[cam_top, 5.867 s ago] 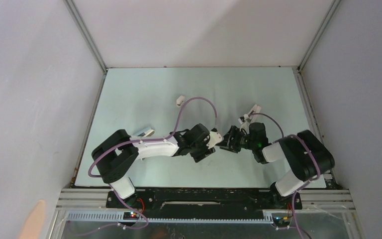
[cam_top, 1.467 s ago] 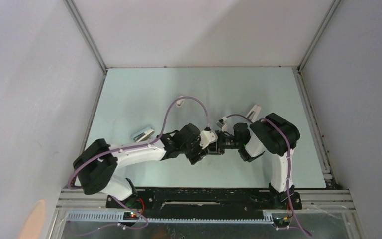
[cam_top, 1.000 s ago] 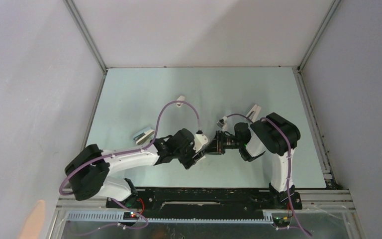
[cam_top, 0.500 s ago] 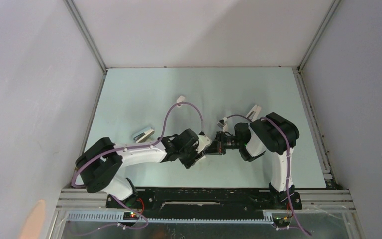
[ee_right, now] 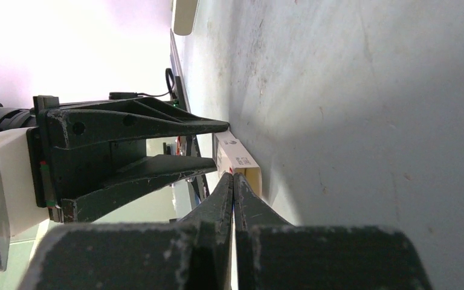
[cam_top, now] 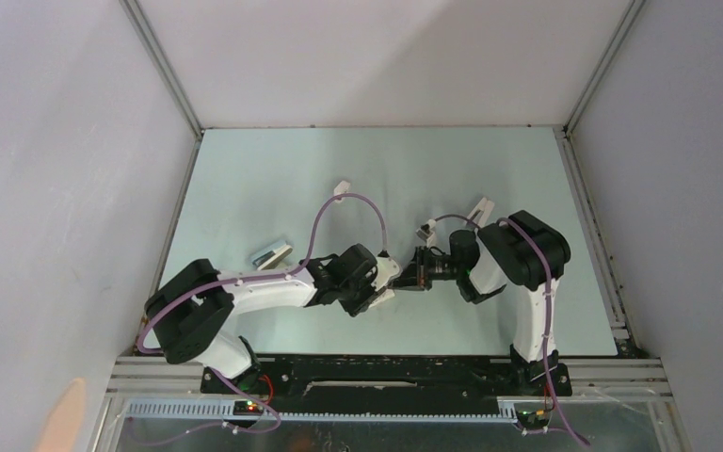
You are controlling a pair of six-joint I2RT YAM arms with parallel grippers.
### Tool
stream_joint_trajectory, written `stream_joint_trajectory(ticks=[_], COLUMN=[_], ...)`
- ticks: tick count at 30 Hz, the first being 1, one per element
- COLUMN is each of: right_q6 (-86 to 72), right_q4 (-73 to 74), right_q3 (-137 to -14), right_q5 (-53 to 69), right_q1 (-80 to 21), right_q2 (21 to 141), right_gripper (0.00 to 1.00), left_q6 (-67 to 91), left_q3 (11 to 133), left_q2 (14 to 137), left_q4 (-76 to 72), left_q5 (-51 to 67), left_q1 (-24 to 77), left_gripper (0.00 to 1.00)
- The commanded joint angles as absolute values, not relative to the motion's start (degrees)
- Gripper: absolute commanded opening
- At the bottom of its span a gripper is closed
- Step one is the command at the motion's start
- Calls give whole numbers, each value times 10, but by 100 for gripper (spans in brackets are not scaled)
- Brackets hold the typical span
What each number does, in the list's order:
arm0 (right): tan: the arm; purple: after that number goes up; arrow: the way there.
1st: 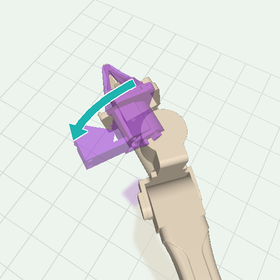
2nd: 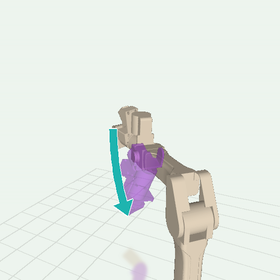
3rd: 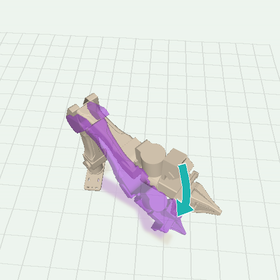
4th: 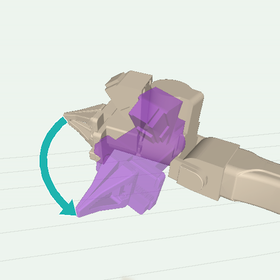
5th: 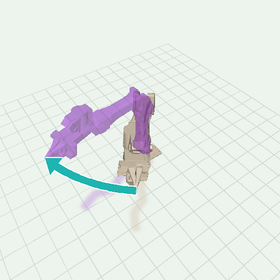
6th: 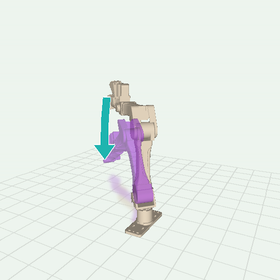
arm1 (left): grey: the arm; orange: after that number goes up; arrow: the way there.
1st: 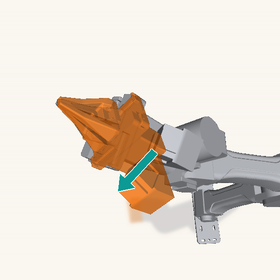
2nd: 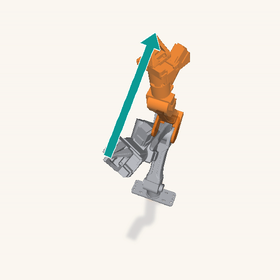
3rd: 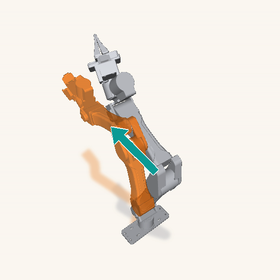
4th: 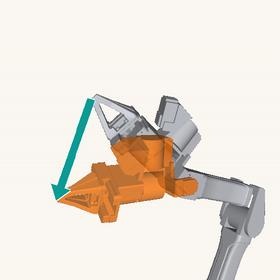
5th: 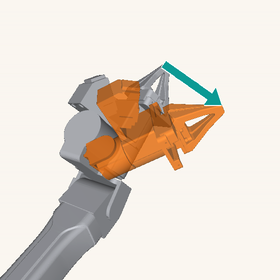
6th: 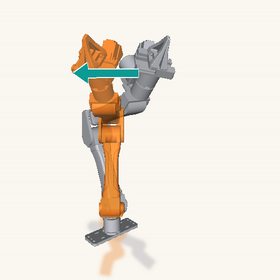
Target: Load the staples into the stapler
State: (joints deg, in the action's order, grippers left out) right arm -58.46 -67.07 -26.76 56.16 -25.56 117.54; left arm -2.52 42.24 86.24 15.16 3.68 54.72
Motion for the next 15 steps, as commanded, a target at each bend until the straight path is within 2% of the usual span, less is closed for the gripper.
stream_joint_trajectory(ticks=[1, 11, 15], right_q6=[-551, -446, -433], right_q4=[-643, -477, -455], right_q3=[-272, -272, -267], right_q5=[577, 585, 585], right_q1=[-232, -168, -159], right_q2=[1165, 1111, 1086], right_gripper=[0, 2, 25], left_q6=[-32, -35, -29], left_q3=[443, 446, 459], left_q2=[865, 868, 868], left_q4=[150, 152, 156], left_q5=[58, 51, 36], left_q1=[553, 555, 555], left_gripper=[29, 32, 43])
